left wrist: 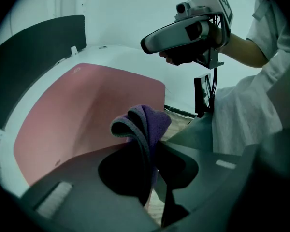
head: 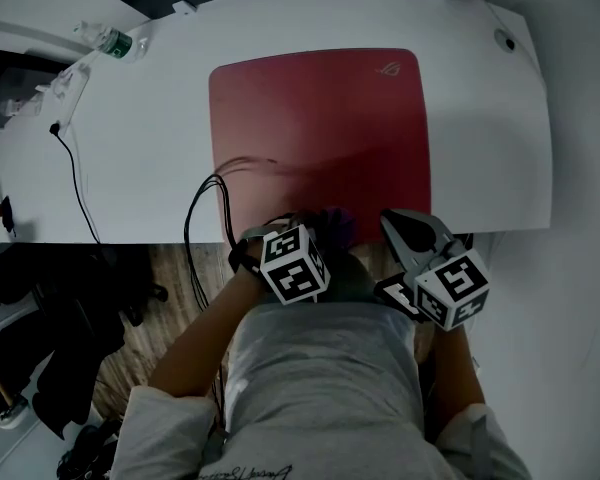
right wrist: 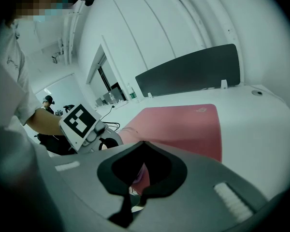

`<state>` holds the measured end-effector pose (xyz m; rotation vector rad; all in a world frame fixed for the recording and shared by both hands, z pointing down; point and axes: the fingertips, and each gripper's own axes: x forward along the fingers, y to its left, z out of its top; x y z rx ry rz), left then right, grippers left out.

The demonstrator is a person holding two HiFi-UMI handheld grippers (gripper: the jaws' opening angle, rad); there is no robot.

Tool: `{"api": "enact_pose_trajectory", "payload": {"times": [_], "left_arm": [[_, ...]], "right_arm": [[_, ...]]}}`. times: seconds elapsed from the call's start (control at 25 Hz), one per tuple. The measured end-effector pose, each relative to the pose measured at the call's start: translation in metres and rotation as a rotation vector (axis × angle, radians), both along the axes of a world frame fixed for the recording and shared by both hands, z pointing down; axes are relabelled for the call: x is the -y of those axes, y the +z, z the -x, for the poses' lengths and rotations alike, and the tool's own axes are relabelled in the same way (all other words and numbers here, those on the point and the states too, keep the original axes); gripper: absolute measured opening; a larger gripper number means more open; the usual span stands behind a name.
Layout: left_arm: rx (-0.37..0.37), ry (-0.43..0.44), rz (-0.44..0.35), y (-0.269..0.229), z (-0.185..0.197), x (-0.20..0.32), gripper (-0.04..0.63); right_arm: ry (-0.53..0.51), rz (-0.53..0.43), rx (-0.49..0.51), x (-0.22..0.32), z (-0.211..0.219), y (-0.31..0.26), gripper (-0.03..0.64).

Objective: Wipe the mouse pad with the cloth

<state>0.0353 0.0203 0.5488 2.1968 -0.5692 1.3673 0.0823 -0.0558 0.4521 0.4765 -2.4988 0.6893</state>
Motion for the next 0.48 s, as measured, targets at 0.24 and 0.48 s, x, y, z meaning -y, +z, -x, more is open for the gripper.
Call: {"api": "enact_pose_trajectory", "payload": {"times": [0.24, 0.48], "left_arm": [[-0.005, 0.045, 0.046, -0.001, -0.005, -0.009, 0.100], [-0.008, 0.047, -0.019, -0.010, 0.001, -0.008, 0.101]], "right_arm": [[-0.010, -0.016, 0.000, -0.003, 0.001, -0.002, 0.006], [0.020, -0.045, -0.005, -0.018, 0.002, -0.014, 0.006]]}}
